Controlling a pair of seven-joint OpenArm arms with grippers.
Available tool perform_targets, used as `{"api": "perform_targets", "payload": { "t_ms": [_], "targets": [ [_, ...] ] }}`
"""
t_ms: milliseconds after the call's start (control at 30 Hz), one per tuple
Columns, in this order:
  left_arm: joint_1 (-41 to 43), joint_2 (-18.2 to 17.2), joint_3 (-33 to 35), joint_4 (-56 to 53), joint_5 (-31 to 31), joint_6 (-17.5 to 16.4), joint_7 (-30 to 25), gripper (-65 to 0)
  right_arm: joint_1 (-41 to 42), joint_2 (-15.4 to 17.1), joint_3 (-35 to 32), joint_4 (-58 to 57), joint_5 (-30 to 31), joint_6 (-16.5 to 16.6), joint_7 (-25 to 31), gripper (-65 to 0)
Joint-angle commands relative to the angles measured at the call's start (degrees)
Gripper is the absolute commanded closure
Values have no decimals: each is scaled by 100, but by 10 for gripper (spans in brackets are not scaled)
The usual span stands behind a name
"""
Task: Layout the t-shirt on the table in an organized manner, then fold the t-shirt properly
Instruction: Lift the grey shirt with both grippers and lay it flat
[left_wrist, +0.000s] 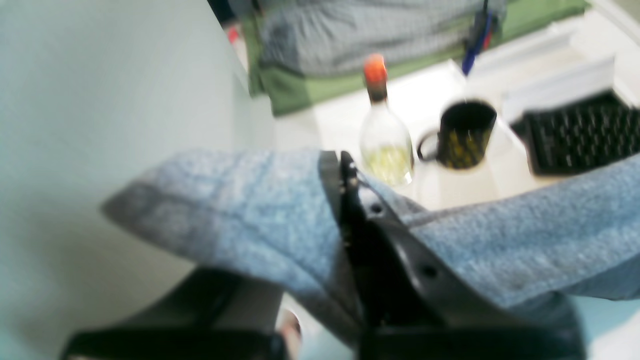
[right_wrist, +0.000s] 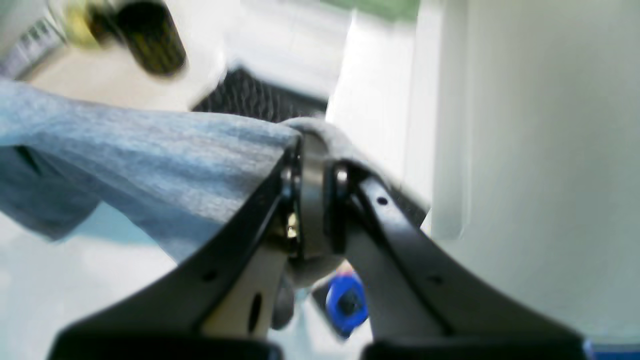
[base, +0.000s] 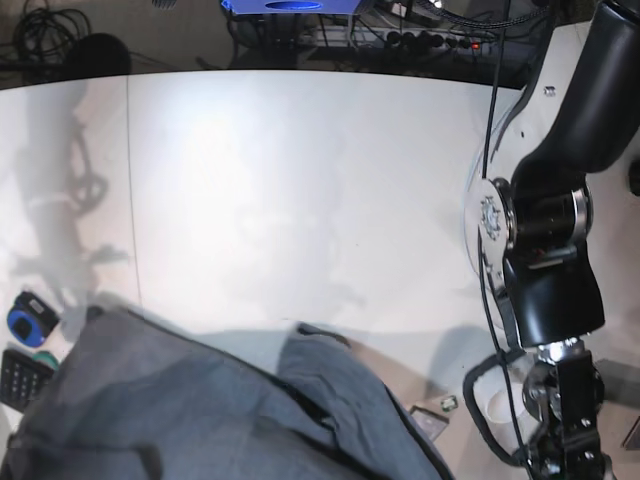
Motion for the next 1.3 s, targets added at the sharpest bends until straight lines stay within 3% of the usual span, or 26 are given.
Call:
{"api": "perform_targets", "payload": {
  "t_ms": [0,267,400,467,567,667,867,1067,1267],
  "targets": [
    [-356,-52,-10,42,-8,51,-147,0,296,109,51,197,15,-29,170,-6],
    [-1015,-52,-54,122,-52,51,-138,0,806,214,68,760,6,-29,179,-6],
    [-866,-35,-19,755,-79,16,635,0,410,469,86,1375,15,-29,47,-6],
    [-347,-52,-10,1264,-79,7,987,0,-118,496,103,1736,15,-38,-94,-6],
    [699,-123,-1,2100,-70,-213,1057,0,-1243,434,684,2123,15,-38,-225,-6],
    [1877,-219,-10,2785,-70,-450,1066,0,-2438,144,1343,2430,15,-38,-252,-6],
    [3943,-193,-1,3207,-79,-467,1057,0,-4346,-489,2319,2474,6,-38,-217,-6],
    [5165,-167,-1,3190,-79,-467,1031,0,-5322,-946,2433,1850,6,-38,205,-6],
    [5639,-219,-10,3190,-70,-467,1022,0,-5586,-1043,2442,1437,6,-38,320,-6]
  ]
}}
